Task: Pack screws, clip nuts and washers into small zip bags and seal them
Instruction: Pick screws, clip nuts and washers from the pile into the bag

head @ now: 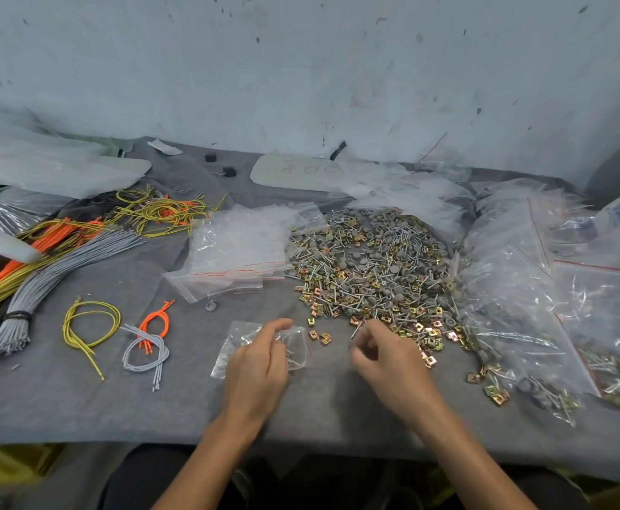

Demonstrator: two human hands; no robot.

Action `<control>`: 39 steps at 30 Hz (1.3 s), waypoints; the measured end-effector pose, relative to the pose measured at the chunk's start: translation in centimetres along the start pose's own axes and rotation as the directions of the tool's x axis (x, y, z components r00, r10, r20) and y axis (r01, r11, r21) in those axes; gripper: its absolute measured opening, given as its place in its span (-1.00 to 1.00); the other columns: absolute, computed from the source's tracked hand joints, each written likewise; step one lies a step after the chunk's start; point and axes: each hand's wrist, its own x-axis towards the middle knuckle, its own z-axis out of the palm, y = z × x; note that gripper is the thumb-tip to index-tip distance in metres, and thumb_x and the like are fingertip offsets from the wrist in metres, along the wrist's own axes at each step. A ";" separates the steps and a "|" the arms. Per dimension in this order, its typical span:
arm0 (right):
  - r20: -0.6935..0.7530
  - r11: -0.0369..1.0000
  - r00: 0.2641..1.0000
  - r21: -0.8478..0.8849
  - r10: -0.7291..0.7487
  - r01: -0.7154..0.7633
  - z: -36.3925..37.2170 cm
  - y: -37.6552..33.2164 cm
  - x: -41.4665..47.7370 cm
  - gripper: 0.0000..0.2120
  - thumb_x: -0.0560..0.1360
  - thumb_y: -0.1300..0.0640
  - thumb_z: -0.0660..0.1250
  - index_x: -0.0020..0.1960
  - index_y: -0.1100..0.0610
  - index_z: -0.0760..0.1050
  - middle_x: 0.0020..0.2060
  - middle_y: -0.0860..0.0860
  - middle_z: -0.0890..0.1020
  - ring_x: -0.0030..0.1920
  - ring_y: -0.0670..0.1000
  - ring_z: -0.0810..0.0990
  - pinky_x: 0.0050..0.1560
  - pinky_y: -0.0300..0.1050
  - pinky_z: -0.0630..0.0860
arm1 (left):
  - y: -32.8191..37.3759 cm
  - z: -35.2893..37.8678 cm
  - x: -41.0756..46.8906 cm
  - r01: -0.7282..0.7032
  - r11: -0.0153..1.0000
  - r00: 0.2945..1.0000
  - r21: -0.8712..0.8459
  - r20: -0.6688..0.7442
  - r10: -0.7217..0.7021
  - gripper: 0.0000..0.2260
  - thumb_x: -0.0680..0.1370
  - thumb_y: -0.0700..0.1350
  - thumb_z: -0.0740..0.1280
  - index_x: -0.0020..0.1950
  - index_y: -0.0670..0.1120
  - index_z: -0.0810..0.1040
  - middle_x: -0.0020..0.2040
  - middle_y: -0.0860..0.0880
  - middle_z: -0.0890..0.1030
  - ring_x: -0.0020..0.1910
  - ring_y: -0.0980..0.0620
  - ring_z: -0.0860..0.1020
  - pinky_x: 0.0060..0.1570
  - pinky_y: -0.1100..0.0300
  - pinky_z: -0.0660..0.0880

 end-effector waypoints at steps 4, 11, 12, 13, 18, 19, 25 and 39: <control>0.018 0.979 0.997 0.196 -0.069 0.064 2.8 -3.0 0.1 -0.90 0.50 0.17 0.43 -0.05 -0.01 0.62 -0.27 -0.19 0.66 -0.17 -0.19 0.61 -0.11 -0.30 0.51 | -0.2 0.0 0.0 0.006 1.000 1.000 0.019 0.006 -0.007 -0.64 0.52 0.04 0.06 0.25 0.22 0.49 -0.37 0.22 0.55 -0.31 0.14 0.53 -0.23 0.06 0.48; 0.015 0.984 0.995 0.152 -0.097 0.094 5.9 -5.2 1.0 -0.94 0.52 0.12 0.44 -0.02 -0.01 0.60 -0.15 -0.11 0.70 -0.14 -0.09 0.63 -0.03 -0.05 0.57 | 0.1 0.0 0.0 0.007 1.000 1.000 0.012 -0.002 -0.007 -0.61 0.51 0.07 0.02 0.25 0.23 0.48 -0.15 0.09 0.69 -0.16 0.07 0.60 -0.14 0.09 0.48; 0.009 0.983 0.994 0.147 -0.109 0.107 5.8 -5.0 1.0 -0.95 0.53 0.09 0.44 -0.03 -0.02 0.60 -0.15 -0.11 0.70 -0.15 -0.10 0.63 -0.04 -0.05 0.57 | 0.1 -0.1 0.0 0.008 1.000 1.000 -0.001 -0.005 -0.008 -0.60 0.50 0.07 0.03 0.24 0.21 0.52 -0.14 0.08 0.70 -0.15 0.05 0.61 -0.13 0.08 0.49; -0.002 0.982 0.993 0.146 -0.120 0.119 5.4 -4.7 1.0 -0.96 0.53 0.06 0.44 -0.04 -0.03 0.60 -0.18 -0.13 0.70 -0.17 -0.11 0.62 -0.07 -0.06 0.57 | 0.2 -0.1 0.0 0.010 1.000 1.000 -0.010 -0.005 -0.010 -0.59 0.50 0.06 0.03 0.23 0.18 0.55 -0.16 0.07 0.69 -0.17 0.04 0.61 -0.14 0.06 0.49; -0.083 0.988 0.995 -0.152 -0.054 0.041 1.2 -0.6 2.1 -0.96 0.58 0.01 0.37 -0.02 -0.08 0.60 -0.15 -0.20 0.57 -0.10 -0.11 0.57 -0.13 -0.13 0.47 | 0.5 -0.2 0.0 0.021 1.000 1.000 -0.002 0.016 -0.021 -0.58 0.51 0.04 0.05 0.22 0.11 0.60 -0.41 0.09 0.51 -0.34 0.02 0.51 -0.26 0.03 0.44; -0.089 0.966 0.996 -0.259 -0.021 -0.003 0.5 0.3 2.4 -0.93 0.59 -0.02 0.35 0.00 -0.08 0.60 -0.12 -0.18 0.52 -0.03 -0.07 0.55 -0.13 -0.12 0.42 | 0.5 -0.2 0.0 0.023 1.000 1.000 -0.003 0.015 -0.023 -0.59 0.51 0.02 0.05 0.22 0.11 0.60 -0.41 0.09 0.51 -0.36 0.04 0.51 -0.27 0.02 0.44; -0.063 0.894 0.993 -0.432 0.102 -0.119 -0.5 2.1 3.3 -0.81 0.54 -0.18 0.37 -0.06 -0.07 0.60 -0.14 -0.14 0.42 -0.04 -0.02 0.44 -0.12 -0.07 0.38 | 0.8 -0.4 0.0 0.026 1.000 1.000 -0.013 0.011 -0.026 -0.58 0.51 0.03 0.04 0.21 0.09 0.61 -0.35 0.07 0.59 -0.35 0.05 0.52 -0.27 0.02 0.44; 0.074 0.824 0.984 0.539 0.162 -0.176 -0.1 -0.7 1.3 -0.87 0.66 0.20 0.24 0.01 0.16 0.56 -0.18 0.07 0.69 -0.19 0.00 0.64 -0.17 -0.13 0.62 | 0.6 -0.4 -0.1 0.044 0.999 0.999 0.000 0.026 -0.044 -0.60 0.52 0.00 0.06 0.22 0.11 0.60 -0.36 0.09 0.58 -0.33 0.08 0.52 -0.24 0.00 0.47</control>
